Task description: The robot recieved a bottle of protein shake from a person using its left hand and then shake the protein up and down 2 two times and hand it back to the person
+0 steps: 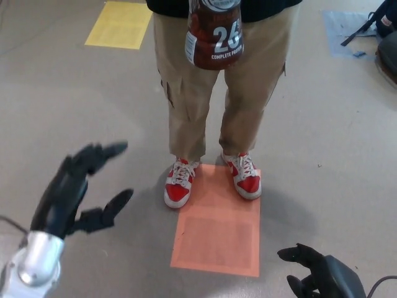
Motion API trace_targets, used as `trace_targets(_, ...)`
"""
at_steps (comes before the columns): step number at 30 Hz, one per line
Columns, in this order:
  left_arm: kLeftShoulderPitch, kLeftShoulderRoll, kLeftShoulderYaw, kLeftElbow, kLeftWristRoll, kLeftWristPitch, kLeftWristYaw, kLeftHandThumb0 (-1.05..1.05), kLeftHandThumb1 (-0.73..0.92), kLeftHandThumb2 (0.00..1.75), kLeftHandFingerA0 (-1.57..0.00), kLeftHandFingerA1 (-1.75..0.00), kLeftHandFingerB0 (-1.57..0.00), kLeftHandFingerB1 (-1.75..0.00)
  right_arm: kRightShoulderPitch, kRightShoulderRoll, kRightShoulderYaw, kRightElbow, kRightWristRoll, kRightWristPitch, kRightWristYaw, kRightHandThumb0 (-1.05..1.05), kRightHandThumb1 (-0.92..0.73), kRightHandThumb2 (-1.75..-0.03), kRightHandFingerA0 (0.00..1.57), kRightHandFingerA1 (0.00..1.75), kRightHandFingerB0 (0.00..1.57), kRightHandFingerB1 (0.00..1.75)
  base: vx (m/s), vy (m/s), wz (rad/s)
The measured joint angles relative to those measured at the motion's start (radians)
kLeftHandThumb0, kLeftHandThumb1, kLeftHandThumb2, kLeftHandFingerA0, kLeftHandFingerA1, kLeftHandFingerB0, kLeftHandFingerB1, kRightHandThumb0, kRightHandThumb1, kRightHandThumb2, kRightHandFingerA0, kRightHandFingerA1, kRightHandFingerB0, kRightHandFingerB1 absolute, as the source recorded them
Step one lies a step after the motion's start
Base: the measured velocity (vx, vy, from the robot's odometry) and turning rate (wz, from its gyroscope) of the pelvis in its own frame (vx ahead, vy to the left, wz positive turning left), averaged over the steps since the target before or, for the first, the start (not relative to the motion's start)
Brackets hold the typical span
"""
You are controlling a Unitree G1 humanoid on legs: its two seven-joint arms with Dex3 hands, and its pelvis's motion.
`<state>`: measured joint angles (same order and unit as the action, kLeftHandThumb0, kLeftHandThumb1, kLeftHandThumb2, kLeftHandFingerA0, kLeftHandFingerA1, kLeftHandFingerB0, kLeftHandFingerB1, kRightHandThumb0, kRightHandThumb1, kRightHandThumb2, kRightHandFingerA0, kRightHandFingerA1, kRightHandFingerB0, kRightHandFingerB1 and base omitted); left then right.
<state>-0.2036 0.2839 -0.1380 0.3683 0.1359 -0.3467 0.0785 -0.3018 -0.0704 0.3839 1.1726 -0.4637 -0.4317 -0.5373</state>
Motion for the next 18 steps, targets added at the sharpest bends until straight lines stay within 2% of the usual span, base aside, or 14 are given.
trace_targets(1,-0.005,0.002,0.004,-0.028,-0.016,0.017,-0.016,-0.67,0.49,0.75,-0.09,-0.39,-0.05,-0.19,0.0,0.0,0.0,0.001,-0.001,-0.003,-0.002,-0.24,-0.78,-0.68,0.87,0.54,0.63,0.47,0.0,0.0,0.0)
trace_targets(2,-0.008,0.003,0.007,-0.041,-0.025,0.026,-0.023,-0.69,0.45,0.82,-0.03,-0.37,-0.02,-0.17,0.0,0.001,0.0,0.001,-0.001,-0.004,-0.003,-0.24,-0.78,-0.67,0.87,0.54,0.63,0.47,0.0,0.0,0.0)
trace_targets(3,-0.016,0.005,0.01,-0.065,-0.04,0.043,-0.039,-0.71,0.46,0.82,-0.05,-0.27,-0.04,-0.12,0.0,0.001,0.0,0.001,-0.002,-0.006,-0.004,-0.25,-0.8,-0.66,0.86,0.53,0.64,0.47,0.0,0.0,0.0)
trace_targets(8,-0.067,0.026,0.024,-0.14,-0.095,0.113,-0.089,-0.71,0.45,0.84,-0.04,-0.38,-0.03,-0.14,0.0,0.003,0.0,0.001,-0.004,-0.012,-0.008,-0.26,-0.78,-0.68,0.88,0.55,0.62,0.47,0.0,0.0,0.0)
trace_targets(10,-0.095,0.035,0.031,-0.167,-0.119,0.149,-0.111,-0.73,0.46,0.84,-0.04,-0.31,-0.04,-0.1,0.0,0.004,0.0,0.001,-0.004,-0.013,-0.01,-0.26,-0.78,-0.64,0.87,0.54,0.66,0.47,0.0,0.0,0.0)
trace_targets(18,-0.213,0.045,0.045,-0.216,-0.201,0.274,-0.174,-0.81,0.5,0.85,0.0,-0.16,0.0,0.0,0.0,0.007,0.0,0.001,-0.006,-0.019,-0.012,-0.27,-0.8,-0.63,0.87,0.52,0.68,0.48,0.0,0.0,0.0)
